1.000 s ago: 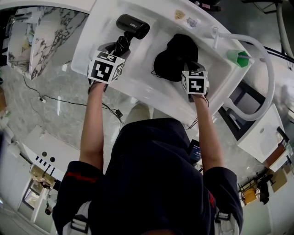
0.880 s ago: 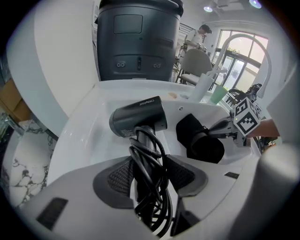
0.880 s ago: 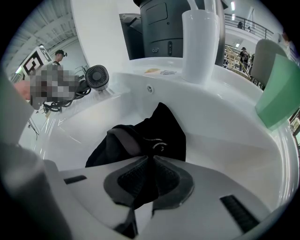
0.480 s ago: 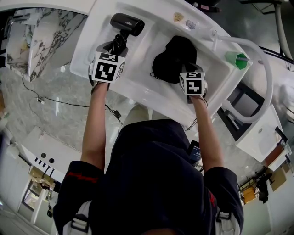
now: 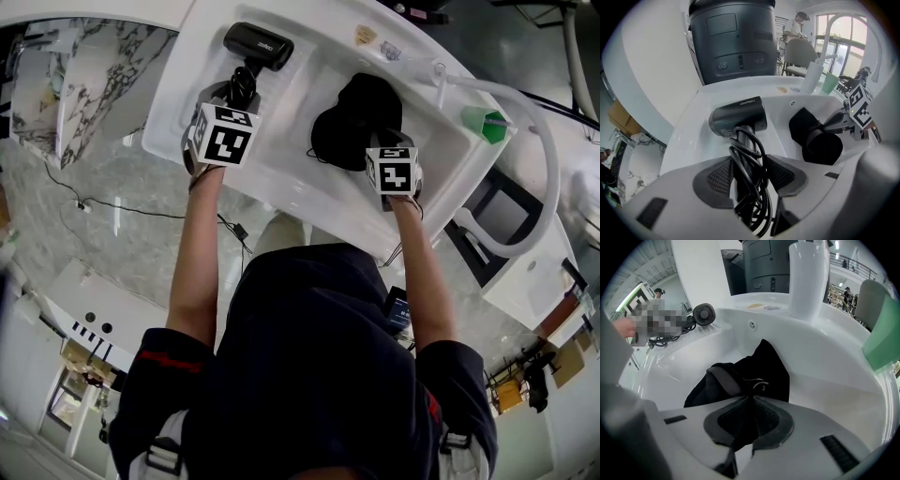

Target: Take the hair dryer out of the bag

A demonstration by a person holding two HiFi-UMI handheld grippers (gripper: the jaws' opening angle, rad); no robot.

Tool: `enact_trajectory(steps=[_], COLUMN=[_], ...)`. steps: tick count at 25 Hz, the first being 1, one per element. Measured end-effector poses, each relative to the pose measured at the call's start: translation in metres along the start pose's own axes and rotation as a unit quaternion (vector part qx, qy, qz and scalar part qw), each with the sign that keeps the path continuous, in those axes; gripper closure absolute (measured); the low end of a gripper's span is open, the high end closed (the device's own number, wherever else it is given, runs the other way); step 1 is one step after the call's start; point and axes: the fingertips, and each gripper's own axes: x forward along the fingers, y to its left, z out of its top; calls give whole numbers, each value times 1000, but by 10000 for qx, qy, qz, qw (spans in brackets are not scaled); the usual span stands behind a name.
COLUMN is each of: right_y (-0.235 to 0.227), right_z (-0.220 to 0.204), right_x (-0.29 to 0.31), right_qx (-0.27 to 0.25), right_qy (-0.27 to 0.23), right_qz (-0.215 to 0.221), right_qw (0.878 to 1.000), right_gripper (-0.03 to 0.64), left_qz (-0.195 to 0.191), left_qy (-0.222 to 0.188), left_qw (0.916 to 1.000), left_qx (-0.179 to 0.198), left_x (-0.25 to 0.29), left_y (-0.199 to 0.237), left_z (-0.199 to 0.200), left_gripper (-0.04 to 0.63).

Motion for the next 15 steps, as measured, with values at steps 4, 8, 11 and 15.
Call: enact_trajectory(steps=[4,8,11,15], right_y=[3,3,2,1], right_z=[1,2,2,4], right_x=[1,0,-1,-2], right_qx=[-7,9,13,25], right_qy=[9,-5,-6,-40], right_qz=[-1,0,-22,-30], right_qw=[10000,10000,10000,10000], right_gripper=[566,566,566,566], left_qz=[75,55,2,31], left_qy=[178,455,490,448], left_qw=[9997,9987,9986,9989], left_qx=[145,234,177,162], left_x=[3,9,10,10], left_y=[-2,-4,-4,-3], left_z=[-1,-4,-4,-3], left_gripper=[376,376,374,374])
